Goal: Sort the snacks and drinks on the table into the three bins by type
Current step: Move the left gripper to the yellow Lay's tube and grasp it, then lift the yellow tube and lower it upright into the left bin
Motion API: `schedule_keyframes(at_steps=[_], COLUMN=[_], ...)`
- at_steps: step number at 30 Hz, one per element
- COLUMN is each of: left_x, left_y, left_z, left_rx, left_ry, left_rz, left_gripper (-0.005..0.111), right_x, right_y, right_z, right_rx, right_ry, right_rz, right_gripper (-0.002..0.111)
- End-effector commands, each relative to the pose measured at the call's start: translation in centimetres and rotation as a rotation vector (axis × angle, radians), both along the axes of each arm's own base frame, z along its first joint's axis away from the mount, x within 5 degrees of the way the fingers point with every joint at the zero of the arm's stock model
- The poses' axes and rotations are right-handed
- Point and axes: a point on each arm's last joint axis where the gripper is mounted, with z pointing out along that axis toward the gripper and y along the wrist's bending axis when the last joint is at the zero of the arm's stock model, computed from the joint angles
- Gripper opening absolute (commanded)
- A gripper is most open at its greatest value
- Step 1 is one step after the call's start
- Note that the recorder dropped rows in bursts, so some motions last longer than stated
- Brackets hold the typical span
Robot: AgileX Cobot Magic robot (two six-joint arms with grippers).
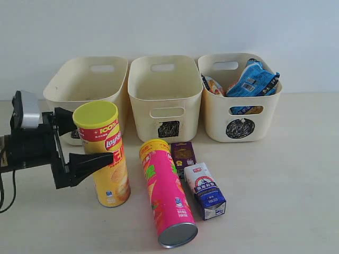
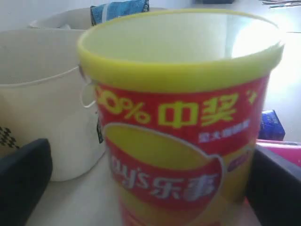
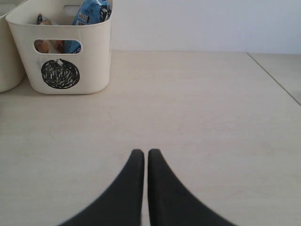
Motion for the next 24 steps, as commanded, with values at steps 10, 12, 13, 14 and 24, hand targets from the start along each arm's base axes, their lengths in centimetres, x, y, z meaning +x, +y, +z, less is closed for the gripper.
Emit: schedule_keyframes(at_steps=[10,12,13,14,24], left_x=[0.4,0.4,0.4,0.4,-0.3], left_y=[-1.8,-1.8,-1.8,-1.8,-1.9], left_z=[-1.7,-1.8,-1.8,-1.8,1.4], left_rx=[-0.041,-0.04,-0.037,-0.032,-0.078], left_ry=[0.036,0.038,0.033,0.024,0.036], left_rz=[0.023,0.021,0.02,0.016,0.01], left_gripper=[0.092,0.066,0.056,0.038,0.004], right_x=[0.0,0.0,0.0,0.0,0.0], right_y=[0.0,0.0,0.0,0.0,0.0], right_z=[-0.1,-0.1,-0.1,-0.1,-0.1], right_rx=[0.0,0.0,0.0,0.0,0.0], right_ry=[-0.006,-0.006,-0.006,-0.006,-0.006], right_rz=[-0.002,-0.002,-0.002,-0.002,-0.002], right_gripper=[0.0,0.0,0.0,0.0,0.0])
